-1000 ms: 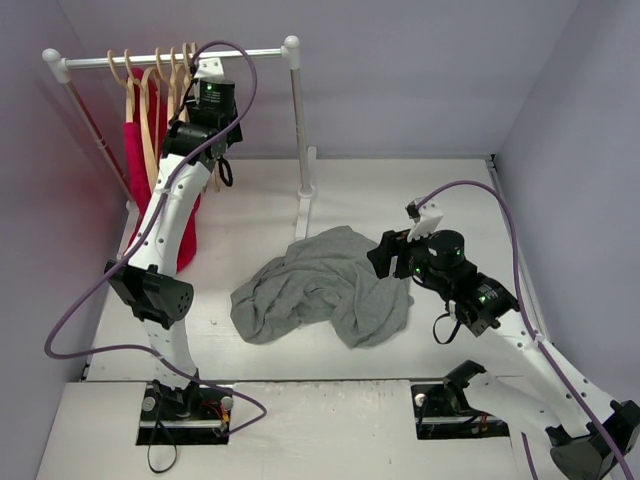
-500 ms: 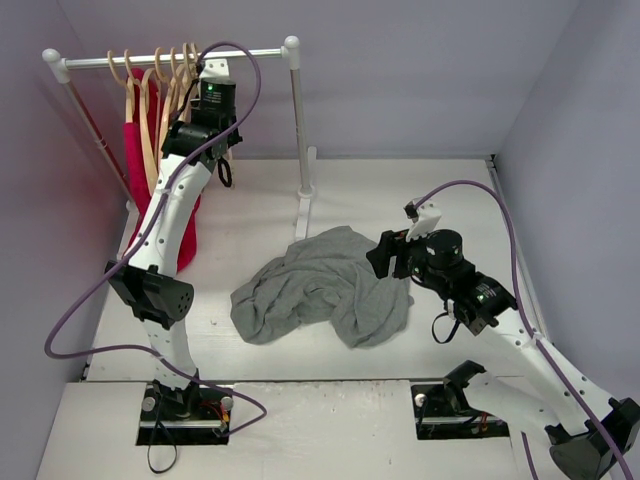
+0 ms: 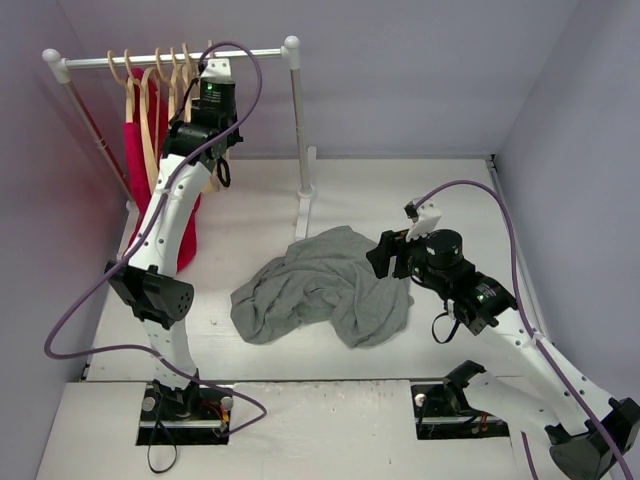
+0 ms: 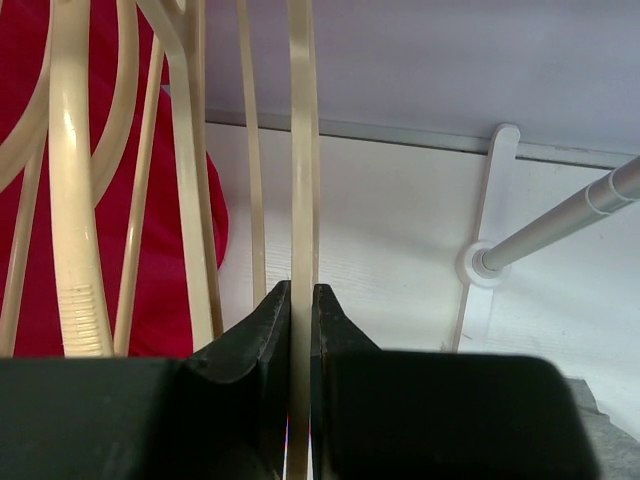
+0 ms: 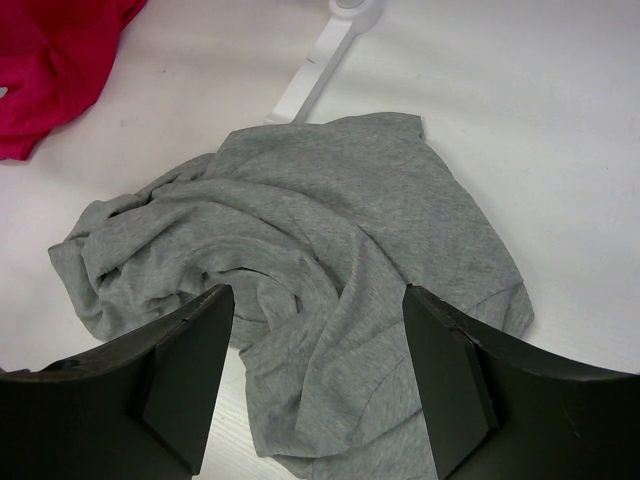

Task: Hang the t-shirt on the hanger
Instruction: Pick up the hanger from the clothesline.

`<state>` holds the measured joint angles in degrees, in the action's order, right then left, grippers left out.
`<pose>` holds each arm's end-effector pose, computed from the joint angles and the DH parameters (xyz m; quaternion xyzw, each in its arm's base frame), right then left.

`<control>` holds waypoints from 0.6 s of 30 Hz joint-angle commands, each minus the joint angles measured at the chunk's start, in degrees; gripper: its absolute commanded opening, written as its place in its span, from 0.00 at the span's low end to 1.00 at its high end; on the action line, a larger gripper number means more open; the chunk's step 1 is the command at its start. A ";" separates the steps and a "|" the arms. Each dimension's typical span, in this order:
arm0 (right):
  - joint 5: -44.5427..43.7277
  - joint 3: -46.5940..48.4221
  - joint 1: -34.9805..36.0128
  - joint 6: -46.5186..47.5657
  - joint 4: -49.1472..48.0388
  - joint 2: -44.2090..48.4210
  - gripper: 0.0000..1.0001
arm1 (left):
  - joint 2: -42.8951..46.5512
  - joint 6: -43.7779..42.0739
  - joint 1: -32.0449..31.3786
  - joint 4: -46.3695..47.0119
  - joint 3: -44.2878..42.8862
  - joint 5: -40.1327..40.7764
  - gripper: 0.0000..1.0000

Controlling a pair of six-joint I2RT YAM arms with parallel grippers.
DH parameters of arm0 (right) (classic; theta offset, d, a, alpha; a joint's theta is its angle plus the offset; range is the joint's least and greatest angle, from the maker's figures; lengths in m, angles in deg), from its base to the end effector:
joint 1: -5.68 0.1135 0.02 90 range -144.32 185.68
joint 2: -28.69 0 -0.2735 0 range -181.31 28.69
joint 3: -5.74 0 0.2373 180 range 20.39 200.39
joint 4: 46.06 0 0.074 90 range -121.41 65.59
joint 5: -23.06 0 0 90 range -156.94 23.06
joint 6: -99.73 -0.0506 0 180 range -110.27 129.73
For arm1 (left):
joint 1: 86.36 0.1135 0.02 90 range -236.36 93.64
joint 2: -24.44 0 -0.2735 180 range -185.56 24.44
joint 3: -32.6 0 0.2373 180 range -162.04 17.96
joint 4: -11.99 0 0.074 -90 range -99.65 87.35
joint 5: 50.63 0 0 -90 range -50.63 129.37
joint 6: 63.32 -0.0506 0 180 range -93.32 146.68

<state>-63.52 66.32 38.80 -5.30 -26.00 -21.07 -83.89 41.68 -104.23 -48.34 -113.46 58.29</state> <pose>0.1653 0.1114 0.3468 -0.1388 0.7489 0.2849 0.5820 0.3916 -0.1090 0.4715 -0.0706 0.8227 -0.0237 0.5636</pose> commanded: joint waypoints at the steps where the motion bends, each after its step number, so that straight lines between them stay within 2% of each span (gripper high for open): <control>1: -0.26 1.11 0.10 -0.62 -3.56 -0.09 0.66 | 3.20 -0.99 0.37 3.33 -4.78 -1.55 0.00; 8: -0.43 1.53 0.10 -0.43 -3.48 -0.60 0.66 | 6.34 1.98 0.38 3.24 -5.21 -4.78 0.00; 18: -0.35 1.17 0.02 -0.43 -3.65 -1.04 0.66 | 15.77 3.22 0.30 4.21 3.15 -7.60 0.00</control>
<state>-63.54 66.32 38.80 -5.30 -26.02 -21.43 -74.86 43.67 -104.23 -48.78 -111.51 52.21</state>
